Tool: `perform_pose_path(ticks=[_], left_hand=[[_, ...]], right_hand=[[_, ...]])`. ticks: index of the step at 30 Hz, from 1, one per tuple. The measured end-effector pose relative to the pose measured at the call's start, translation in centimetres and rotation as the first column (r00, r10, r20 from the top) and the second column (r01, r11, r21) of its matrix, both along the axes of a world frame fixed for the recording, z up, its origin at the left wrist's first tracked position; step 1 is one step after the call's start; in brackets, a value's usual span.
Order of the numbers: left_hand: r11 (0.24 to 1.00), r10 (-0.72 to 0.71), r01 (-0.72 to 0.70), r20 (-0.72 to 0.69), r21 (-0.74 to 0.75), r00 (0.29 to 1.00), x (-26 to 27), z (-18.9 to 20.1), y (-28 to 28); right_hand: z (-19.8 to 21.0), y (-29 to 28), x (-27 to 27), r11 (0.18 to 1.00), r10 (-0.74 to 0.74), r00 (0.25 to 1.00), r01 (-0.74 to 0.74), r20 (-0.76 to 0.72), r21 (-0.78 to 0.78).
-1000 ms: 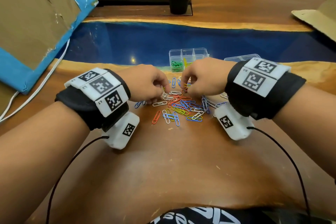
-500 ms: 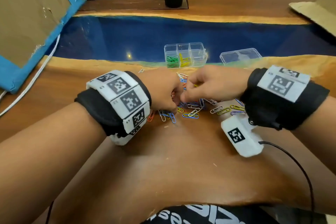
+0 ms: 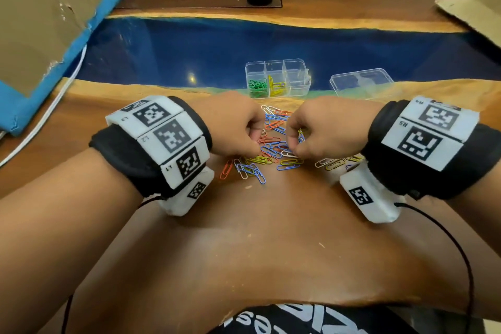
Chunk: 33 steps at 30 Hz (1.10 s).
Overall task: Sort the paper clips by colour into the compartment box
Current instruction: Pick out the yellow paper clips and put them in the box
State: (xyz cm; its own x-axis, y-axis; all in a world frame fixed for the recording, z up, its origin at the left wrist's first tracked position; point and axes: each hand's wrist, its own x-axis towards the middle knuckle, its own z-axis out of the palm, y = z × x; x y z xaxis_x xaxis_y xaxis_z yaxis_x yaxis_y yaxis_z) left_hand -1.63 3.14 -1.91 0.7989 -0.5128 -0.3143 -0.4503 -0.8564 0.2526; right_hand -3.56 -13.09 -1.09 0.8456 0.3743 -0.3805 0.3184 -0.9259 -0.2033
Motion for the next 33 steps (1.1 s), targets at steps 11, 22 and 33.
perform_pose_path(ticks=[11, 22, 33], left_hand=[[0.989, -0.114, 0.108, 0.06, 0.099, 0.992, -0.4, -0.4, -1.1], [0.995, 0.047, -0.055, -0.087, -0.088, 0.995, 0.0, 0.1, 0.0], [0.983, 0.092, -0.122, -0.207, -0.139, 0.974, 0.1, -0.1, 2.1]], right_hand=[[-0.4, 1.1, -0.8, 0.99, 0.12, 0.988, -0.111, 0.099, -0.092], [-0.3, 0.3, -0.5, 0.99, -0.054, 0.998, 0.059, -0.046, 0.124], [-1.7, 2.9, -0.3, 0.987, 0.095, 0.988, -0.077, -0.122, 0.139]])
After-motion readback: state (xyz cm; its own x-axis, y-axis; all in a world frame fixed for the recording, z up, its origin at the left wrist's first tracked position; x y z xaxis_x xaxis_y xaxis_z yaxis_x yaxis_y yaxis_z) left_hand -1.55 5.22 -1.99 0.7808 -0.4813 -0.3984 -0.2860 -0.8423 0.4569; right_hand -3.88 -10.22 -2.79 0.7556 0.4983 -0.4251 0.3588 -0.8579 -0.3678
